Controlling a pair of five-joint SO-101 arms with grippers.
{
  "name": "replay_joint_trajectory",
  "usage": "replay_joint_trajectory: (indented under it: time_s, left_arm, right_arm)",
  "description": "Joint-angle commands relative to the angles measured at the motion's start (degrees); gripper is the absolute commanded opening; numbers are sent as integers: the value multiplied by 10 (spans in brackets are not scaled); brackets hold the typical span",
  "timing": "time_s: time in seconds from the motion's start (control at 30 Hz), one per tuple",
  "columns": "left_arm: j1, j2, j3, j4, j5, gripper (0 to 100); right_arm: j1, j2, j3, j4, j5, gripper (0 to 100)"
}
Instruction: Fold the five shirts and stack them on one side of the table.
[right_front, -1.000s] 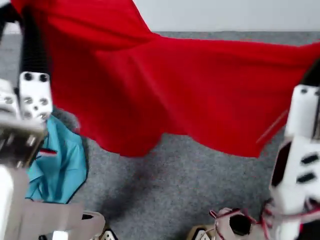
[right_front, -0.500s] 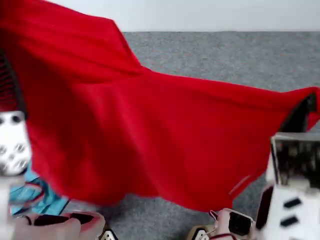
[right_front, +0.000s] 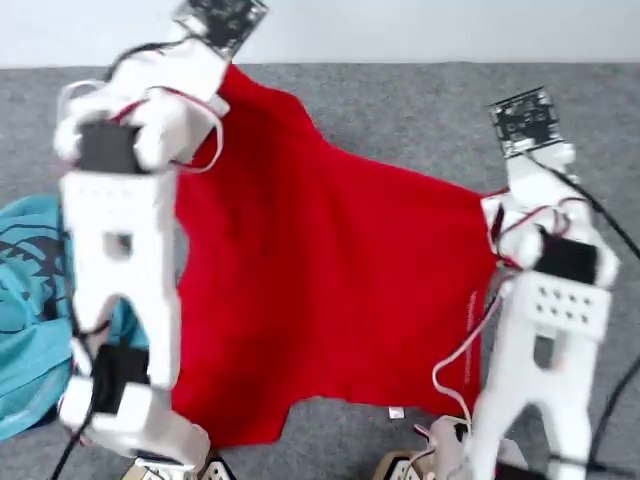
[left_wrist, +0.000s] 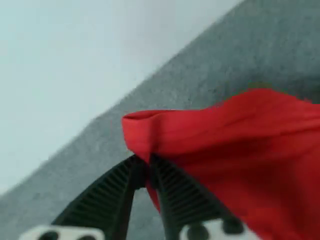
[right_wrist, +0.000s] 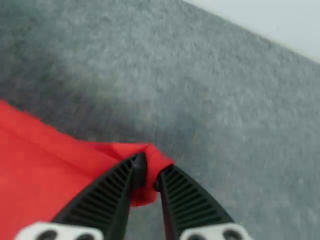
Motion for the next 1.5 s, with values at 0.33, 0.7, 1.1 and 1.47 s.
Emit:
replay_joint_trajectory:
  time_s: [0.33, 0.7, 1.1, 1.47]
  left_arm:
    - [-43, 229, 15, -252, -3, 4]
    - [-63, 288, 15, -326, -3, 4]
    - [-54, 284, -87, -235, -4, 4]
    - [-33, 291, -151, -74, -5, 4]
  right_arm:
    - [-7, 339, -200, -316, 5, 9]
    - [-39, 649, -540, -318, 7, 9]
    - [-39, 694, -675, -122, 6, 9]
    - [-40, 758, -755, -40, 69, 9]
